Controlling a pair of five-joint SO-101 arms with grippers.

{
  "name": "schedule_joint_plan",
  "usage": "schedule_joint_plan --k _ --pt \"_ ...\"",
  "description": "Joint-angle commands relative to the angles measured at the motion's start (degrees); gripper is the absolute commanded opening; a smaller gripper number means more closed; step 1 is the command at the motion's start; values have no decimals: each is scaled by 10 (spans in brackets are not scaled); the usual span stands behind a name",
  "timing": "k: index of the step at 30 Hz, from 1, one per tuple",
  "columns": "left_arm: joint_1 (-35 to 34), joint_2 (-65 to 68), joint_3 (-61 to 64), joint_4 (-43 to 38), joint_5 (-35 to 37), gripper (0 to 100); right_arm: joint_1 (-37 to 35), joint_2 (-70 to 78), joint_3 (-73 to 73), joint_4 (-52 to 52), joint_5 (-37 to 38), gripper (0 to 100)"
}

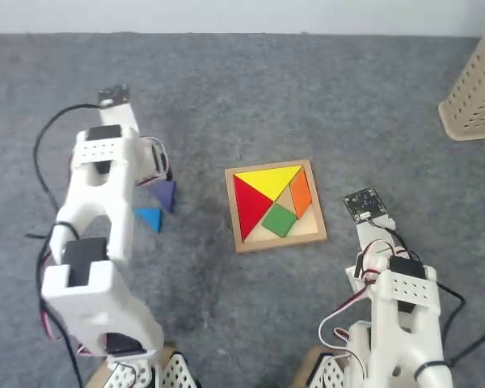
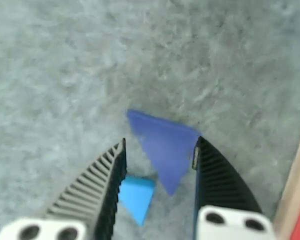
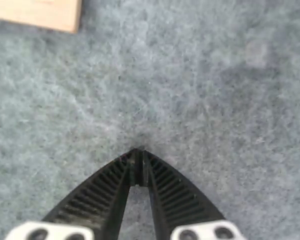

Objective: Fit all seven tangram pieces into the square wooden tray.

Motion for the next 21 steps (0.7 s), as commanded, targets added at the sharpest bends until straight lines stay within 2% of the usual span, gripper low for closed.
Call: schedule_joint_plan --k 1,6,12,17,21 --pt "73 -36 -31 41 -77 206 5 -15 -1 -8 11 6" --pt "177 -114 -9 47 -161 206 5 -15 -1 -8 11 6" --pt "285 -83 0 33 -204 206 5 -15 -1 -8 11 6" --pt "338 -40 0 6 -207 206 5 -15 -1 -8 11 6" --pt "345 -18 0 2 -207 206 5 -15 -1 -8 11 6"
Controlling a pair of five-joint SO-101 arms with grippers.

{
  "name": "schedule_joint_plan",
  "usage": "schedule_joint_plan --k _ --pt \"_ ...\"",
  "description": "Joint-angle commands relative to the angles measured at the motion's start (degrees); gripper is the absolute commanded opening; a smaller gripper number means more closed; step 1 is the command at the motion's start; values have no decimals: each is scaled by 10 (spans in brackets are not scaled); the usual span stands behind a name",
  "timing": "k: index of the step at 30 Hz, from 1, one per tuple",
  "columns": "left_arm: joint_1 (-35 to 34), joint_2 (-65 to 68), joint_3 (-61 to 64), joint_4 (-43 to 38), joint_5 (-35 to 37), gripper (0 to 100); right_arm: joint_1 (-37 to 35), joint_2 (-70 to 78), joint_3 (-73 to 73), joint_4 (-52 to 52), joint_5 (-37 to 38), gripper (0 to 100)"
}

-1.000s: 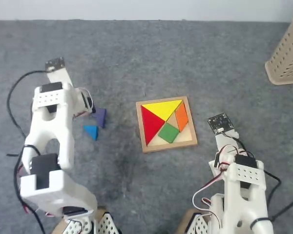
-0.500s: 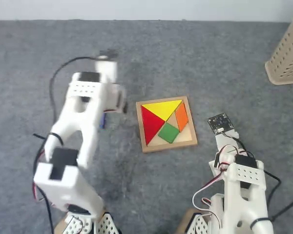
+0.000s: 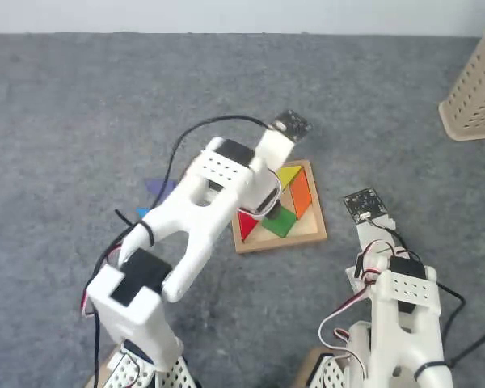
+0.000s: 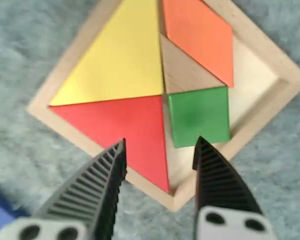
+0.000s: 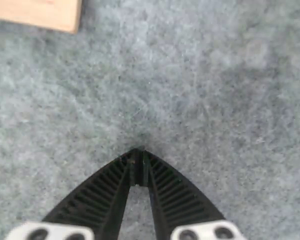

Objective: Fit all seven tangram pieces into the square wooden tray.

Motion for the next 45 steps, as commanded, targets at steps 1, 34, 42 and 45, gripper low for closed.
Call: schedule_joint_plan --k 1,34,42,45 --pt "6 4 -2 -11 -4 206 5 -15 -1 -8 11 6" --pt "-65 82 -91 -36 -28 206 5 -15 -1 -9 11 6" --pt "-133 -103 -92 55 0 206 4 -15 -1 -9 11 6" --pt "-206 -121 -80 81 29 209 4 -15 -1 -9 11 6"
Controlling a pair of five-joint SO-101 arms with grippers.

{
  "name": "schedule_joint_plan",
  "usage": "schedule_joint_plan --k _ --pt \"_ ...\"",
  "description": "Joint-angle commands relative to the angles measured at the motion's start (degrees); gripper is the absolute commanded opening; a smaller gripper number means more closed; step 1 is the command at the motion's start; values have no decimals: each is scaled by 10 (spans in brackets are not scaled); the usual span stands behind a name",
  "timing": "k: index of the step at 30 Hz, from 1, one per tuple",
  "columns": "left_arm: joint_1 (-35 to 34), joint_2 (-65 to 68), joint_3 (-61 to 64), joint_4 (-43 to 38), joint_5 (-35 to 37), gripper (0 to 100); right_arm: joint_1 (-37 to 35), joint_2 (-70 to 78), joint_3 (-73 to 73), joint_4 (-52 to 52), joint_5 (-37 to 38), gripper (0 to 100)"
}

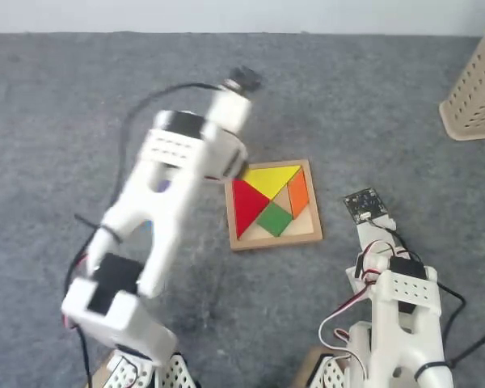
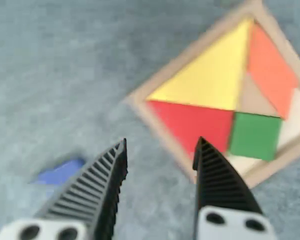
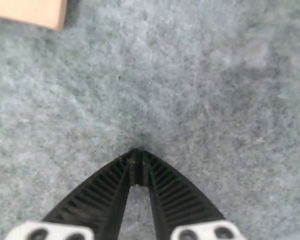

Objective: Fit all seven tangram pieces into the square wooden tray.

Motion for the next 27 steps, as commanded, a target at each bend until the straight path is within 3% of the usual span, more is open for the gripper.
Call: schedule_joint_plan --k 1,5,8,15,27 --pt "-91 -47 0 33 57 210 4 -15 -1 -9 11 6" --pt "-193 -11 37 23 122 210 4 -15 -1 -9 11 6" --pt "-226 23 51 4 174 212 4 -15 -1 -9 11 6" --pt "-211 87 36 -26 263 311 4 -15 -1 -9 11 6" --pt "-209 226 -44 -21 402 313 4 -15 -1 -9 11 6"
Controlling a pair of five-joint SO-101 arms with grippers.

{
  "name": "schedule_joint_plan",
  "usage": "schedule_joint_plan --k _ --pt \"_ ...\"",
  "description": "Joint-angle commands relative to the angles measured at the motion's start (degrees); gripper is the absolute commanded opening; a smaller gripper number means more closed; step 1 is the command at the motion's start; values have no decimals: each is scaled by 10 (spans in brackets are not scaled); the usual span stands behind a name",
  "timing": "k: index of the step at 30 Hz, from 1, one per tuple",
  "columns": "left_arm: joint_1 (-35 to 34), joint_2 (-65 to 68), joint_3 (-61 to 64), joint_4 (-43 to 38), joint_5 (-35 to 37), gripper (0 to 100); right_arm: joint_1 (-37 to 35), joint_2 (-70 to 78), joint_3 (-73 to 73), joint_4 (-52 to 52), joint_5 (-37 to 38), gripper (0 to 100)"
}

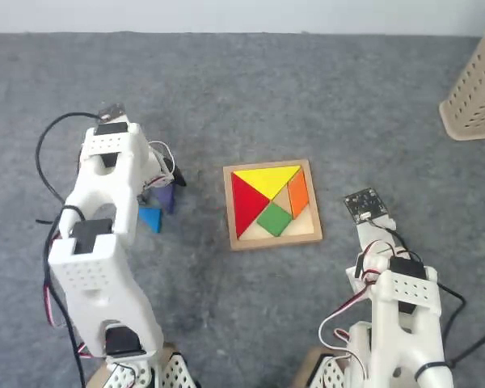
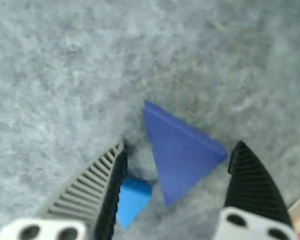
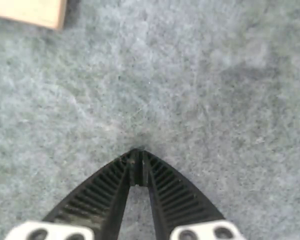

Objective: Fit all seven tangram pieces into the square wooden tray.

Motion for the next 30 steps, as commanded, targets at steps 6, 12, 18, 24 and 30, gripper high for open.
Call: schedule_joint_plan --k 6,12,18,24,30 --pt "16 63 -115 60 50 312 4 -15 -1 -9 11 6" --pt "40 119 -170 119 47 312 4 -15 -1 -9 11 6" --pt "42 127 -186 135 47 207 4 -15 -1 -9 11 6" --pt "42 127 -187 135 47 156 4 -15 -1 -9 11 6" --pt "47 126 -217 155 28 79 4 -15 -1 -9 11 6"
